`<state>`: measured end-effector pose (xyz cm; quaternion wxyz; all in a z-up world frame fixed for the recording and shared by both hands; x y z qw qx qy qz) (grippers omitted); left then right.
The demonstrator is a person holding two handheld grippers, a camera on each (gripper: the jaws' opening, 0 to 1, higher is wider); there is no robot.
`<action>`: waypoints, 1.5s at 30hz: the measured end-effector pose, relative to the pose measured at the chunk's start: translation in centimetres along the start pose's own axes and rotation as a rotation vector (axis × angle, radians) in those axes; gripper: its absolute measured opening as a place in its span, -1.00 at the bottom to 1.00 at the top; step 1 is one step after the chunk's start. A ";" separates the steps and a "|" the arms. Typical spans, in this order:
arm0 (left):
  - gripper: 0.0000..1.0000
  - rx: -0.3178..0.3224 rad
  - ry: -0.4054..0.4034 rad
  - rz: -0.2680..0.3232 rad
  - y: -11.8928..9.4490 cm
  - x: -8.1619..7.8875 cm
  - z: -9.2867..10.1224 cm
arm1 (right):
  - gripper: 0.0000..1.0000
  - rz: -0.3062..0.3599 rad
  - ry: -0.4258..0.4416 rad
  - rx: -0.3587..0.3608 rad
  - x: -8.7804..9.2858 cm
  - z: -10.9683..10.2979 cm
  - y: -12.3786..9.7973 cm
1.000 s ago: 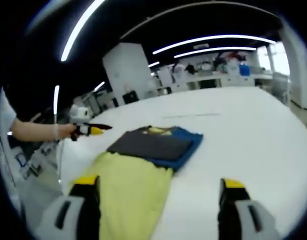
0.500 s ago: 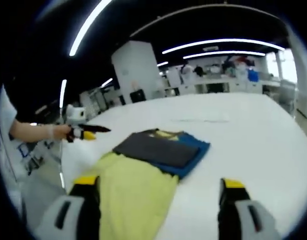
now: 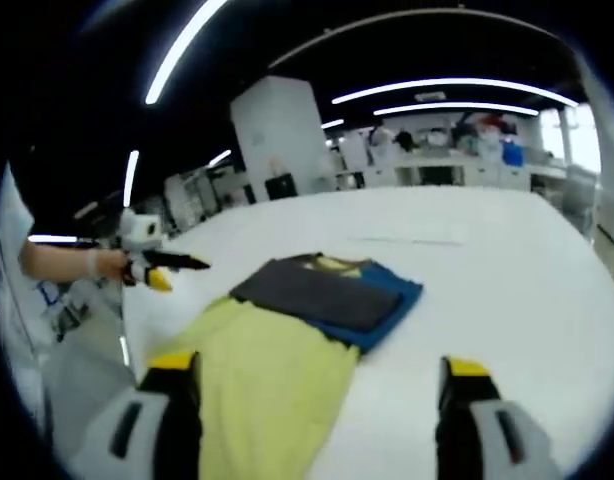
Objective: Fold the garment on the visible template until the final outline fits inside the template.
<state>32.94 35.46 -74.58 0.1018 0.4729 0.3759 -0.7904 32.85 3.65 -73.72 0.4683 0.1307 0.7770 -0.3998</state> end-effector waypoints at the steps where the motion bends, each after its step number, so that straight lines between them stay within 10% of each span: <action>1: 0.56 0.001 -0.009 -0.007 -0.1 0.5 0.1 | 0.99 -0.004 0.001 0.002 0.2 0.1 -0.1; 21: 0.38 -0.029 -0.147 -0.107 -3.2 8.8 3.2 | 0.66 -0.105 0.014 0.002 5.6 -0.8 -2.1; 45: -0.06 -0.116 -0.293 -0.278 -7.8 14.7 6.0 | -0.13 -0.261 0.071 -0.087 11.8 -4.8 -4.8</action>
Point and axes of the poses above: the point that each gripper's makers call its tool centre point, and the gripper's own axes: y roughly forward along the fingers, z roughly to its right, x roughly out of its underside, the point moved 2 cm from there along -y, roughly backward along the fingers, and after that the axes turned 3 degrees about -z, right-handed, at the moved point
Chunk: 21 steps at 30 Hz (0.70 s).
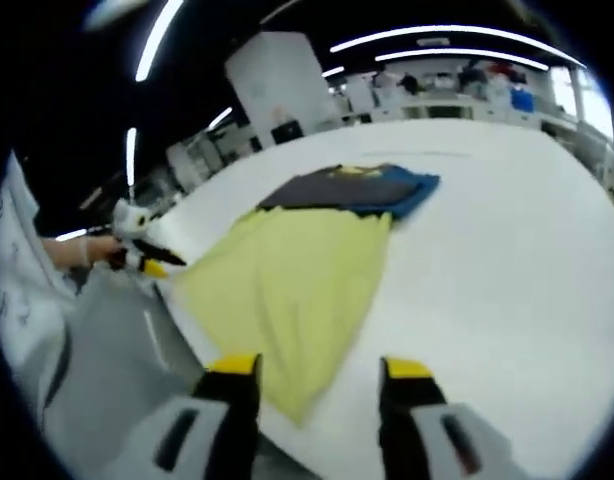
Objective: Fold the garment on the visible template until the final outline fits inside the template.
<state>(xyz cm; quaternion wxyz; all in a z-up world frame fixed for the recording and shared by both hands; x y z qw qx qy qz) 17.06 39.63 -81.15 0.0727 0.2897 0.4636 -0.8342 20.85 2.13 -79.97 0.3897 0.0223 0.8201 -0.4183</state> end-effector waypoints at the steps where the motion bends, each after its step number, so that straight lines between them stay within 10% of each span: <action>1: -0.08 -0.001 -0.005 -0.003 0.0 0.2 0.0 | -0.12 -0.003 -0.001 -0.001 0.1 0.0 0.0; 21: -0.76 -0.001 -0.159 -0.001 0.1 1.5 -0.5 | -0.59 -0.137 -0.002 -0.060 2.8 -1.5 1.5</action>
Point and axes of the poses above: the point that each gripper's makers call its tool centre point, and the gripper's own axes: y roughly forward along the fingers, z roughly to its right, x roughly out of its underside, the point moved 2 cm from there along -y, roughly backward along the fingers, and after that the axes turned 3 degrees about -z, right-handed, at the moved point
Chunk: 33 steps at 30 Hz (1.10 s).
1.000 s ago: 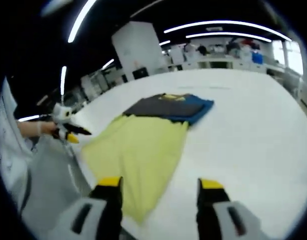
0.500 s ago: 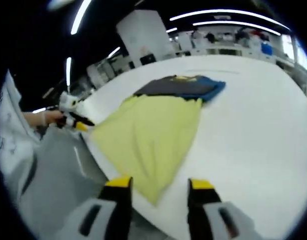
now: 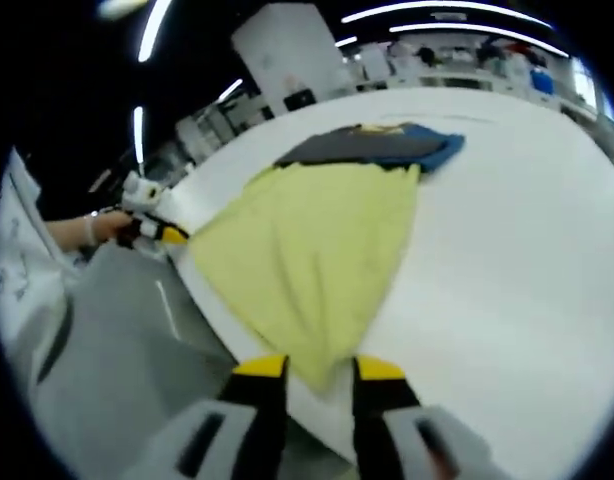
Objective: Fold the garment on the visible template until the final outline fits inside the template.
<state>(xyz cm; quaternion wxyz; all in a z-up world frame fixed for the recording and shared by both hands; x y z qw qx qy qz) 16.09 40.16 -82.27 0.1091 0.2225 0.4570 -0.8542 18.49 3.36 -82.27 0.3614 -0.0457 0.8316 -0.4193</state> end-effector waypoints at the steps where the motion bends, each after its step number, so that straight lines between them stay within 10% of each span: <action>1: -0.79 0.002 -0.010 0.001 0.0 0.0 0.0 | -0.64 -0.001 0.003 0.001 0.1 0.1 0.0; 6: -0.96 -0.011 -0.040 0.013 0.2 0.2 -1.6 | -1.00 -0.017 0.048 0.013 0.4 0.7 0.4; 13: -1.00 -0.011 -0.085 0.018 0.3 0.4 -1.7 | -1.00 -0.009 0.087 -0.004 0.2 0.8 0.0; 33: -1.00 0.078 -0.102 -0.003 -4.2 1.5 3.6 | -1.00 -0.038 0.203 -0.119 0.6 -2.7 -5.4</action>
Point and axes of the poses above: the point that each gripper's makers call its tool centre point, and the gripper's own axes: y roughly forward along the fingers, z roughly to its right, x roughly out of its underside, the point moved 2 cm from there along -y, roughly backward along the fingers, and after that the axes turned 3 degrees about -z, right-handed, at the moved point
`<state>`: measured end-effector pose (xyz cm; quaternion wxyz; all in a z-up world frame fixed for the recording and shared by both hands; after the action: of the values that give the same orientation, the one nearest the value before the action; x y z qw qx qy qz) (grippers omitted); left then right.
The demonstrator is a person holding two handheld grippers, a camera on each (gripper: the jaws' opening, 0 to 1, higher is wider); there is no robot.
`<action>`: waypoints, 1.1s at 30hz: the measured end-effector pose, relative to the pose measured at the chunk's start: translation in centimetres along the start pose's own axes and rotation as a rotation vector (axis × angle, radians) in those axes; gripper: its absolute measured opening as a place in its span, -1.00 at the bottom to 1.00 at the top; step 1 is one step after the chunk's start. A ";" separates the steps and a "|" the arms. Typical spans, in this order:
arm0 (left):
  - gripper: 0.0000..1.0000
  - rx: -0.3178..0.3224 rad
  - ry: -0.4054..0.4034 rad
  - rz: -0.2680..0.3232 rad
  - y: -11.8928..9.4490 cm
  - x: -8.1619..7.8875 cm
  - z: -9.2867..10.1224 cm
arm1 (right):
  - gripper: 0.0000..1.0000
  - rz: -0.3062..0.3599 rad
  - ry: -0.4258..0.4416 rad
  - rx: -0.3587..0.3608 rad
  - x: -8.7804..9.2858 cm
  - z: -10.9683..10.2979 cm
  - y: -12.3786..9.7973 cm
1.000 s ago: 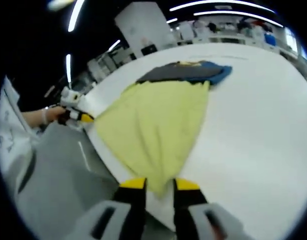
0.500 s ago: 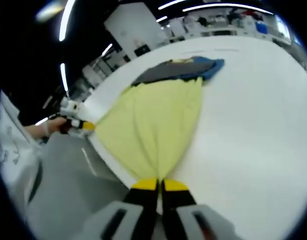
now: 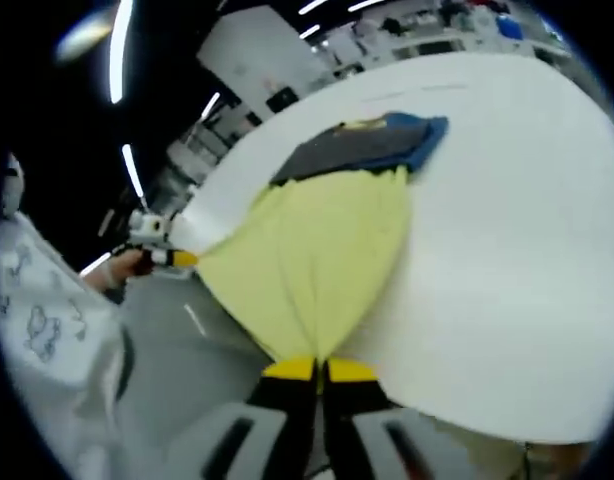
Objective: Fold the garment on the visible template until the final outline fits inside the template.
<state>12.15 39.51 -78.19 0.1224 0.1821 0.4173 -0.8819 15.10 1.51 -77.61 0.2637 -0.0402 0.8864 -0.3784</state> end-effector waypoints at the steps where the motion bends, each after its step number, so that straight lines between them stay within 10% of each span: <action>1: -1.00 0.000 -0.001 -0.001 -0.1 0.0 0.0 | -1.00 0.000 0.002 -0.003 0.0 -0.2 -0.2; 18: -1.00 0.044 -0.018 -0.028 -2.4 0.4 4.5 | -1.00 0.070 0.114 -0.094 -1.1 -1.7 -4.7; 33: -1.00 0.068 0.126 0.120 -2.2 -10.8 4.8 | -1.00 0.295 0.084 -0.120 -9.4 -2.7 -5.5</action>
<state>20.07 37.80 -69.33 0.1422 0.2660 0.3824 -0.8734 21.12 1.90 -68.11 0.2763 0.0905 0.9139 -0.2834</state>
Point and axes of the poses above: the point that each gripper's makers call its tool centre point, and the gripper's own axes: y roughly forward along the fingers, z roughly to its right, x roughly out of its underside, the point moved 2 cm from there along -y, roughly backward along the fingers, and after that the axes turned 3 degrees about -z, right-handed, at the moved point
